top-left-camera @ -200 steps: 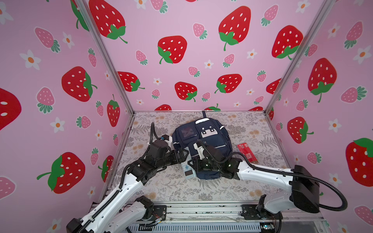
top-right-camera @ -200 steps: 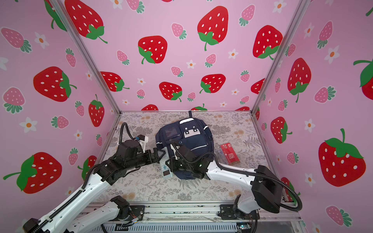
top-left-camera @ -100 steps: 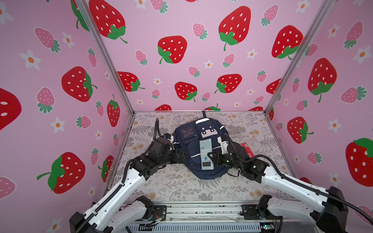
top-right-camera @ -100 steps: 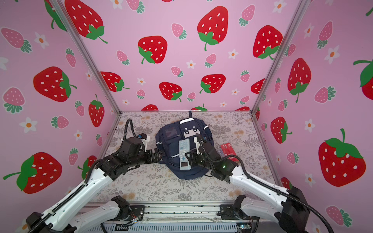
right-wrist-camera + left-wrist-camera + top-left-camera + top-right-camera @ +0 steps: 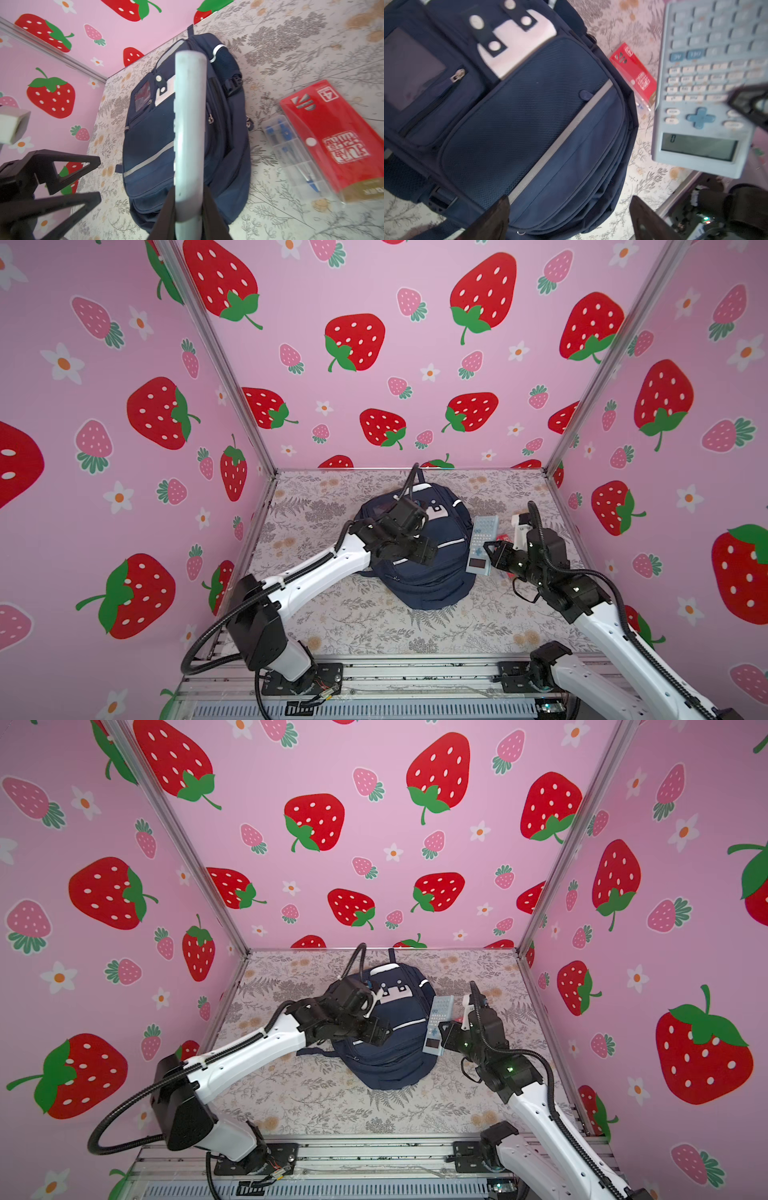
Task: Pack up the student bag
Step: 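Pull open the bag compartment with the left gripper while right holds calculator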
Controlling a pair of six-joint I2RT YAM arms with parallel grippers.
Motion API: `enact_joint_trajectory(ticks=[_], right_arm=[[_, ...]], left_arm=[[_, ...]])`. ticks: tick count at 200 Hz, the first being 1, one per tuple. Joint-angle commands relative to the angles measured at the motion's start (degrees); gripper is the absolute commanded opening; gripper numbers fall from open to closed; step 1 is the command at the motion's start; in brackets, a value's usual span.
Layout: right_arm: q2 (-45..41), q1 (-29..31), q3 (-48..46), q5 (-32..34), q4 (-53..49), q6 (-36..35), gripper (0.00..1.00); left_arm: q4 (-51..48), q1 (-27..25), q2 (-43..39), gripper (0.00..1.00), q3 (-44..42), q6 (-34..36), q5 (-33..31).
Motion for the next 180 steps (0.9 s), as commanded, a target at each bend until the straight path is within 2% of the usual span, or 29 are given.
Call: enact_joint_trajectory(ticks=[1,38,67,78,94,111,122,127,134,146,156,180], right_arm=[[-1.16,-2.86,1.47,-2.68,-2.74,-2.16,0.08],[-4.85,-6.23,0.72,-2.64,-4.81,-0.59,0.07],[-7.95,-7.09,-0.93,-2.4,-6.71,0.42,0.08],[-8.75,-7.18,-1.43,-1.92,-7.28,0.76,0.08],[-9.3,-7.36,-2.14,-1.64,-7.53,1.05,0.08],[-8.93,-7.44,-1.98,-1.93,-7.32,1.22,0.08],[-8.4,-7.45,-1.51,-2.3,-7.26,1.13,0.08],[-8.21,-7.45,-1.3,-2.36,-7.16,1.22,0.08],[-8.08,-7.45,-1.08,-2.49,-7.0,1.4,0.08],[-8.07,-7.45,-1.32,-3.52,-5.94,1.98,0.08],[-8.23,-7.45,-1.94,-5.62,-3.87,2.45,0.08],[-8.02,-7.36,-4.22,-13.12,3.35,3.26,0.08]], left_arm=[[-8.17,-3.32,5.61,0.91,6.12,7.18,-8.57],[-10.4,-6.66,14.54,0.89,11.2,11.3,-12.05],[-12.13,-6.79,19.66,0.74,14.81,12.41,-17.33],[-11.8,-6.8,20.15,0.65,15.47,12.89,-18.83],[-10.25,-6.78,19.73,0.45,15.35,13.21,-20.22],[-8.95,-6.75,18.39,0.15,14.7,13.08,-21.83],[-8.26,-6.69,16.76,0.07,13.86,12.97,-22.98],[-7.78,-6.63,15.78,0.0,13.32,12.9,-23.44],[-6.85,-6.22,14.16,0.0,12.39,12.9,-23.53],[-5.09,-5.1,11.09,0.0,10.6,12.45,-22.23],[-2.99,-3.51,8.0,0.0,8.56,11.8,-18.64],[5.42,1.98,-0.08,0.0,0.68,8.67,-3.32]])
